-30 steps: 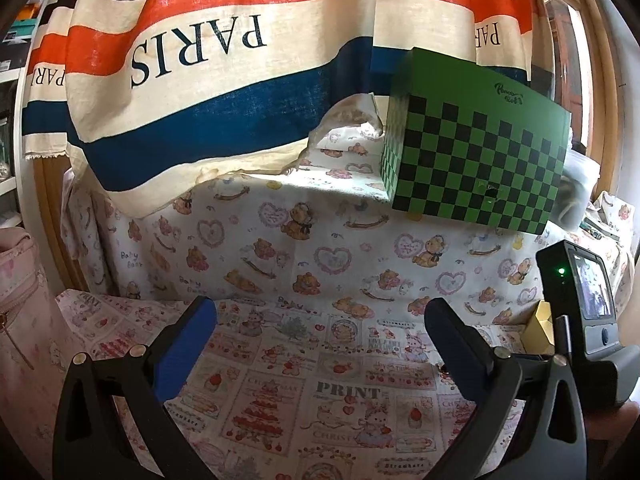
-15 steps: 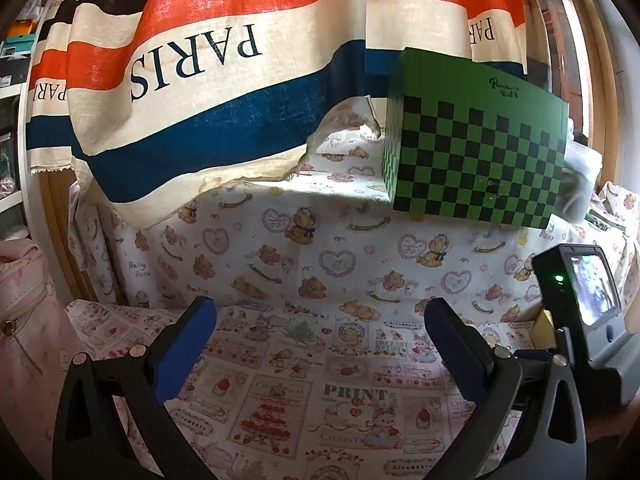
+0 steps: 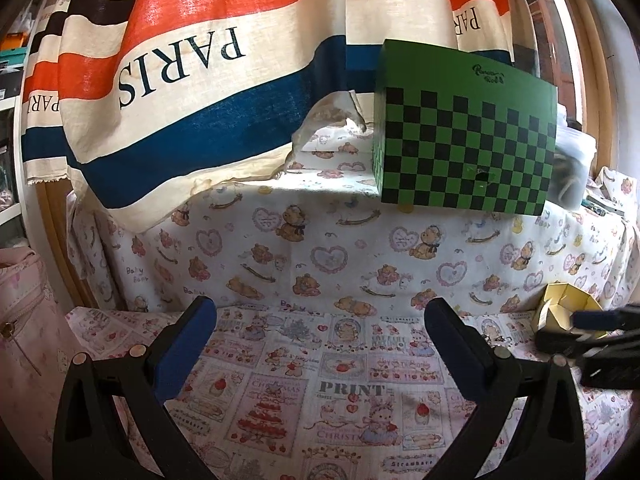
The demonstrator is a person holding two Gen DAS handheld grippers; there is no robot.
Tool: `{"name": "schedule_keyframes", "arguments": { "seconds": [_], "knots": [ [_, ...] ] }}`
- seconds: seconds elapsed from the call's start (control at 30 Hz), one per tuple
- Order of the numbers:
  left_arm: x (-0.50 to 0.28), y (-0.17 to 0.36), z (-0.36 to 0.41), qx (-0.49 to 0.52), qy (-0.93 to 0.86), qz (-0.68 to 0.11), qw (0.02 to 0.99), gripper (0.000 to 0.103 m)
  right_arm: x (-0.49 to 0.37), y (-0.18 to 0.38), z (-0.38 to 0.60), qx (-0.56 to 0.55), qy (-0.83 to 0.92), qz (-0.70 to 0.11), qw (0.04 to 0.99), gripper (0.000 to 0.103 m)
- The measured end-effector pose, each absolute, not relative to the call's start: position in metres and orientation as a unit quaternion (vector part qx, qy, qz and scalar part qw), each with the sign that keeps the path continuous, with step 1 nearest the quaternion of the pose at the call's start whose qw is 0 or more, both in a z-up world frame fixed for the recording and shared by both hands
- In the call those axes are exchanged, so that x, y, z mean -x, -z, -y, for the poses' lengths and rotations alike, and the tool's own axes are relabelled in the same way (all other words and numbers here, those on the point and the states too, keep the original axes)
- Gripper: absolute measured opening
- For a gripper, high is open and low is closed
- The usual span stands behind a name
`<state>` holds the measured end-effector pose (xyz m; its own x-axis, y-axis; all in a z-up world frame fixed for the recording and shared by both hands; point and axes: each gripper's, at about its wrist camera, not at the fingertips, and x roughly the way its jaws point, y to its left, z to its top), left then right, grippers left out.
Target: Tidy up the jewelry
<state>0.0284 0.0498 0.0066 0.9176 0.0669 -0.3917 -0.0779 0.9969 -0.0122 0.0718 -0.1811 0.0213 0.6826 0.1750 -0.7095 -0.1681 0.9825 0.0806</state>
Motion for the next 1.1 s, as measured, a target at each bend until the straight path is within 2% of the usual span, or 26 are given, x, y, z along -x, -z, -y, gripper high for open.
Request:
{"name": "schedule_keyframes", "arguments": {
  "seconds": [0.23,0.5,0.67,0.8,0.87,0.93,0.97,1.03,1.1],
  "knots": [
    [-0.025,-0.013,-0.055,0.022,-0.029,-0.195,0.980,0.103,-0.054,-0.037,0.246,-0.048,-0.084,-0.314,0.944,0.071],
    [-0.026,-0.004,-0.006,-0.043,0.034,-0.222,0.974,0.103,-0.057,-0.038,0.295,-0.097,-0.078,-0.308,0.943,0.071],
    [-0.055,0.006,0.038,-0.032,0.124,-0.315,0.941,0.103,-0.065,-0.029,0.310,-0.108,-0.057,-0.317,0.941,0.071],
    [-0.071,0.011,0.066,-0.035,0.138,-0.347,0.927,0.102,-0.068,-0.024,0.319,-0.119,-0.052,-0.322,0.938,0.071],
    [-0.076,0.014,0.075,-0.031,0.150,-0.365,0.918,0.093,-0.069,-0.022,0.322,-0.120,-0.048,-0.322,0.938,0.071],
    [-0.082,0.020,0.082,-0.018,0.178,-0.388,0.904,0.071,-0.069,-0.021,0.325,-0.128,-0.049,-0.322,0.937,0.071],
    [-0.085,0.023,0.086,-0.010,0.191,-0.398,0.897,0.066,-0.070,-0.019,0.326,-0.131,-0.051,-0.325,0.935,0.071],
    [-0.087,0.028,0.094,-0.009,0.194,-0.414,0.889,0.049,-0.071,-0.017,0.326,-0.137,-0.057,-0.329,0.933,0.071],
    [-0.090,0.033,0.103,-0.021,0.198,-0.425,0.883,0.040,-0.072,-0.017,0.326,-0.140,-0.060,-0.328,0.932,0.071]
  ]
}}
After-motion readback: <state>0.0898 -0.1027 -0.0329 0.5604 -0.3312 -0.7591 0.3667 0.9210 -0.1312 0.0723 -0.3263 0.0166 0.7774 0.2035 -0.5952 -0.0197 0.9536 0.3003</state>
